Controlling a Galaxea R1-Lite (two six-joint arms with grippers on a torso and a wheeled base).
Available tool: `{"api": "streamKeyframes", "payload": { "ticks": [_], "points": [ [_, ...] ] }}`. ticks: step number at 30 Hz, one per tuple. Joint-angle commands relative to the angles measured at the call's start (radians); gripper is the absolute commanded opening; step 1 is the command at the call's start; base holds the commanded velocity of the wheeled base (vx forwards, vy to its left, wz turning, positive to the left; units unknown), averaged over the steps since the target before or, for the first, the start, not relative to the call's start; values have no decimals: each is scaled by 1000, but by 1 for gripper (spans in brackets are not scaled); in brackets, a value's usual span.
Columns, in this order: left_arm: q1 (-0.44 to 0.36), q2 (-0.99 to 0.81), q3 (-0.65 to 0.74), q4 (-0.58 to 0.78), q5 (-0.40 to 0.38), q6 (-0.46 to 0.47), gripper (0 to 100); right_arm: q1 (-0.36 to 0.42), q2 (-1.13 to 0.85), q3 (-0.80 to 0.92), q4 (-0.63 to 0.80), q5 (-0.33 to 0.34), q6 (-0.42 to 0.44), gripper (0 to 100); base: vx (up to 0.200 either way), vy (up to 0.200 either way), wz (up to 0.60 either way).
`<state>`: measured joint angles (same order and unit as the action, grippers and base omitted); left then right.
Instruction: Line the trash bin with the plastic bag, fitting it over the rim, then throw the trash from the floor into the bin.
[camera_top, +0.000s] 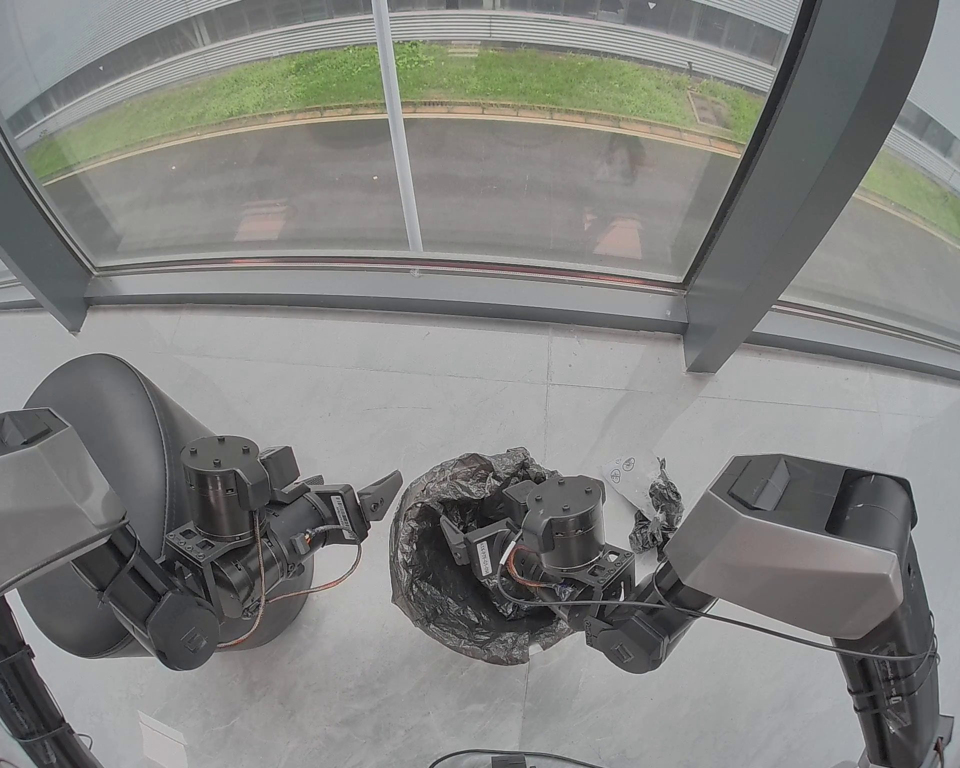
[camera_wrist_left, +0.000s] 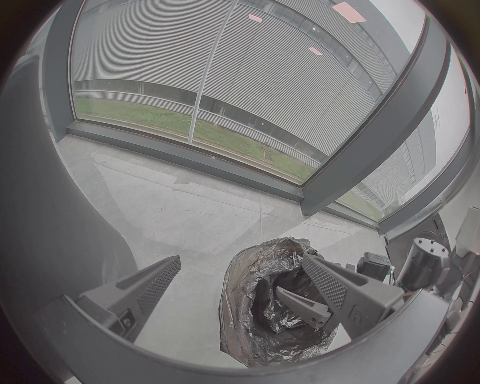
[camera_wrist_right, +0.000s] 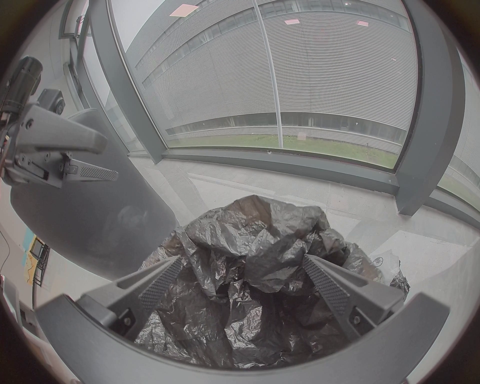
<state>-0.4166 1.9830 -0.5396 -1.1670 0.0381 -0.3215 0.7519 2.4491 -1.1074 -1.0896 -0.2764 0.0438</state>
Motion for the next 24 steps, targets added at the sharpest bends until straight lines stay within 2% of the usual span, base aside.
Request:
{"api": "streamKeyframes", "payload": {
  "ticks": [1, 8, 13, 24],
  "points": [
    [-4, -4, 3, 0, 0, -1, 100, -14, 37, -9, -1, 0, -1, 100, 0, 0, 0],
    [-8, -6, 12, -3, 2, -2, 100, -63, 91, -57, -4, 5, -4, 100, 0, 0, 0],
    [-8, 2, 32, -65, 2, 2, 100, -65, 90, -52, -12, 3, -1, 100, 0, 0, 0],
    [-14, -3, 66, -99, 9, 2, 100, 41, 48, 28, -47, -1, 1, 100, 0, 0, 0]
  ]
}}
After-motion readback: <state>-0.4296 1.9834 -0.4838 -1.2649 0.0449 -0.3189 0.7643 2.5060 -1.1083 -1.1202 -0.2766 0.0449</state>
